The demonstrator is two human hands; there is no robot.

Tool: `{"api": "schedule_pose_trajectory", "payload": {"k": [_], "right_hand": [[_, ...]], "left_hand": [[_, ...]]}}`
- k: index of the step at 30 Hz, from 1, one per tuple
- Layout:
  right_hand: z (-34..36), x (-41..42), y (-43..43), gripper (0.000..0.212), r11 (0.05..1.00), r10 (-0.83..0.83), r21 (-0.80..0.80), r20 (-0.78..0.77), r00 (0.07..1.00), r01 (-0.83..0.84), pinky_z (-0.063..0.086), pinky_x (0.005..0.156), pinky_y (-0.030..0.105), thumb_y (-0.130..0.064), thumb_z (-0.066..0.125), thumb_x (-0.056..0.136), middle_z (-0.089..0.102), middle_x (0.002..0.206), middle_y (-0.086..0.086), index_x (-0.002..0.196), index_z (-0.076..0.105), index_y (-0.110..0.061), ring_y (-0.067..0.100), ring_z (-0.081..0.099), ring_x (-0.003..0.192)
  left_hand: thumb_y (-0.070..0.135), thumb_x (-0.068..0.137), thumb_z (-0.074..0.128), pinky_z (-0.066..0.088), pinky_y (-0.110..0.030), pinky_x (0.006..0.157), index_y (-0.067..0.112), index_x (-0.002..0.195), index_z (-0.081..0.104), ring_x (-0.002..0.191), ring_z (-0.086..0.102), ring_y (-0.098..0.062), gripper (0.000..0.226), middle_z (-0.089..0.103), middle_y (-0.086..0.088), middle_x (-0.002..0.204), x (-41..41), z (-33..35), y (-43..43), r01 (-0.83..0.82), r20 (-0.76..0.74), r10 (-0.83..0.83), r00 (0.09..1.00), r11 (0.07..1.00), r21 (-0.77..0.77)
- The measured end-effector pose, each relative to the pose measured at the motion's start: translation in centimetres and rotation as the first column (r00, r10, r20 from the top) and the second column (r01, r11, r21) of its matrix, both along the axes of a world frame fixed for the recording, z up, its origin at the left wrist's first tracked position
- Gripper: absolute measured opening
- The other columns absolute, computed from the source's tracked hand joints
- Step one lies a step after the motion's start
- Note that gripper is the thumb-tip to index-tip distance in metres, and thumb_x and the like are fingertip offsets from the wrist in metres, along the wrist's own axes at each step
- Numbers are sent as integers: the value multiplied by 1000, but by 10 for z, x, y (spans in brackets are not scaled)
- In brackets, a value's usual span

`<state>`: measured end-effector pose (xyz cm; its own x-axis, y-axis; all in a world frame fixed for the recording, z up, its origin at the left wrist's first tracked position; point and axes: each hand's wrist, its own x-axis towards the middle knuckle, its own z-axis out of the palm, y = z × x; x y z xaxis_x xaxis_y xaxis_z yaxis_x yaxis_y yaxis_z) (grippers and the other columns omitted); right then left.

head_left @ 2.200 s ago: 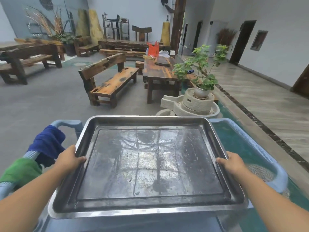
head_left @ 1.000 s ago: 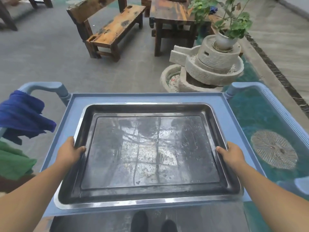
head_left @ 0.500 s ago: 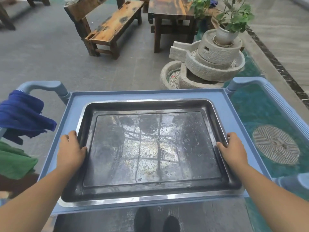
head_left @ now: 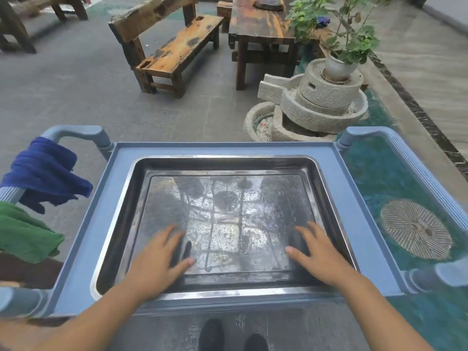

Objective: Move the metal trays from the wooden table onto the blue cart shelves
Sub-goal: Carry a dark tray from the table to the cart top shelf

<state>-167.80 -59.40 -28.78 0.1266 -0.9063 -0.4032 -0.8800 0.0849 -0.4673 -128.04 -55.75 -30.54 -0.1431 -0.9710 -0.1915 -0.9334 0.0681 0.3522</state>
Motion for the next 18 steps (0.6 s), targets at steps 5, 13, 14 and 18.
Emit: {"api": "schedule_pose_trajectory", "payload": {"k": [5,13,14,18], "right_hand": [[-18,17,35,123,982,112,170,-169,979,-82,7,121,51,-103,22,54,-18,162,-1,155,4,-36,22,-15,150],[-21,16,38,130,954,248,228,-223,943,-197,-5,120,52,-102,37,47,-35,155,4,151,-13,-42,25,-32,143],[-22,16,38,130,952,255,228,-223,941,-204,-6,120,52,-102,37,47,-35,155,4,151,-14,-42,26,-32,143],[-22,13,31,131,947,255,249,-197,947,-203,-6,119,52,-101,41,46,-35,155,3,151,-12,-43,25,-33,142]], "left_hand": [[94,71,19,16,-41,121,38,148,32,149,11,-20,97,13,-1,163,-18,-12,34,113,148,-129,981,987,115],[102,60,16,1,-46,122,39,154,12,151,-11,-23,113,-7,-2,165,-20,-12,37,156,229,-191,954,974,163],[102,60,14,3,-45,122,39,154,13,151,-10,-23,113,-5,-1,165,-20,-13,38,148,243,-181,953,978,150],[100,63,10,10,-46,122,37,154,15,152,-2,-24,111,2,-2,165,-27,-18,45,108,257,-133,957,988,110]]}}
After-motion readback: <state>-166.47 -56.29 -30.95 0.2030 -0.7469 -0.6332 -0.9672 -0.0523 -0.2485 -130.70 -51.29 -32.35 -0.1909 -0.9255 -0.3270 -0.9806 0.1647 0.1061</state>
